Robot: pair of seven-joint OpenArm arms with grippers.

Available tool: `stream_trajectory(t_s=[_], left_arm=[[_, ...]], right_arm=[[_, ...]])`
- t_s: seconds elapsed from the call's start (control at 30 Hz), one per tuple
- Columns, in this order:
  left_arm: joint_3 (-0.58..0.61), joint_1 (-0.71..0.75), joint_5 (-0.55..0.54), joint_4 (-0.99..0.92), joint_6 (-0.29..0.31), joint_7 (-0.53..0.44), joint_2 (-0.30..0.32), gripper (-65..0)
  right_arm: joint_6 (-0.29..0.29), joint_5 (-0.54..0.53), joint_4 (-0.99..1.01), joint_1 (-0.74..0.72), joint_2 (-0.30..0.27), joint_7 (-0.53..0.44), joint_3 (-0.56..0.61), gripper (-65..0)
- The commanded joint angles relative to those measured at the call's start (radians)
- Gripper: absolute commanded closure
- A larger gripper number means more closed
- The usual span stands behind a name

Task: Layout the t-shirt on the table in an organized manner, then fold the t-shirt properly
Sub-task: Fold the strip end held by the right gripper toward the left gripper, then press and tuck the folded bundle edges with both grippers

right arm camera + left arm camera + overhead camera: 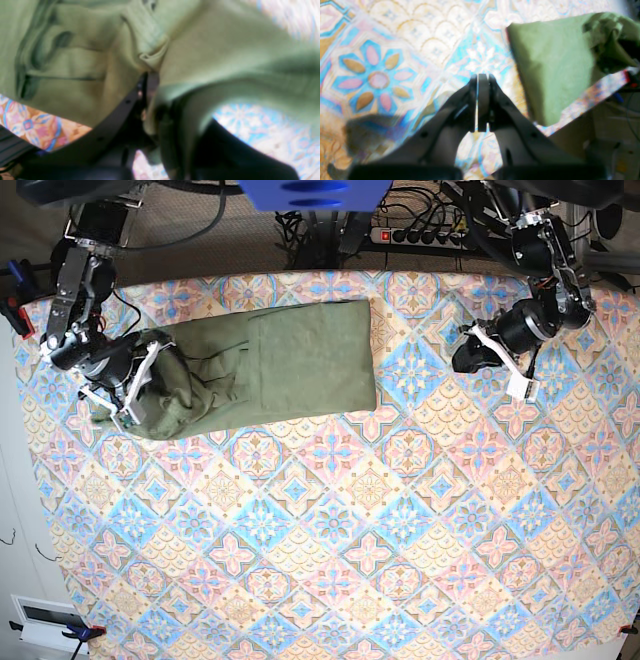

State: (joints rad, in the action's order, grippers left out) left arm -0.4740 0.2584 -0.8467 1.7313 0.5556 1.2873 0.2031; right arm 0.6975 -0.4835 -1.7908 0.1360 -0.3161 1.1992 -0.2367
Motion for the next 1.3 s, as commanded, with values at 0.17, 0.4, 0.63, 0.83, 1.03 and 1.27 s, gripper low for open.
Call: stream_trajectory(t_s=[0.17,0.4,0.63,0.83,1.03,1.27], left_arm=[[0.07,-0.008,0.065,0.014,0.005,-0.065,-0.041,0.0],[0.266,-0.015,0.174,-0.015,0.005,-0.199,-0.043,0.0],[0.363,-0.089,0.186,-0.219,0.004,-0.275,-0.044,0.0],[0.363,-0.094,0.191,-0.238,0.004,-0.282,-0.078,0.0],[0.363,-0.1,0.191,-0.239,0.004,-0.282,-0.078,0.0],[0.363,-0.1,0.191,-0.239,0.004,-0.282,-0.078,0.0]], right_arm=[[0.001,-0.025,-0.103,-0.005,0.021,-0.026,0.125,0.0],[0.001,-0.025,-0.114,-0.009,0.082,-0.026,0.211,0.0],[0.001,-0.024,-0.14,-0.026,0.137,-0.028,0.313,0.0],[0.001,-0.005,-0.129,-0.071,0.174,-0.032,0.376,0.0],[0.001,0.145,-0.088,-0.124,0.174,-0.035,0.494,-2.9],[0.001,0.176,-0.099,-0.12,0.174,-0.035,0.59,-21.1]])
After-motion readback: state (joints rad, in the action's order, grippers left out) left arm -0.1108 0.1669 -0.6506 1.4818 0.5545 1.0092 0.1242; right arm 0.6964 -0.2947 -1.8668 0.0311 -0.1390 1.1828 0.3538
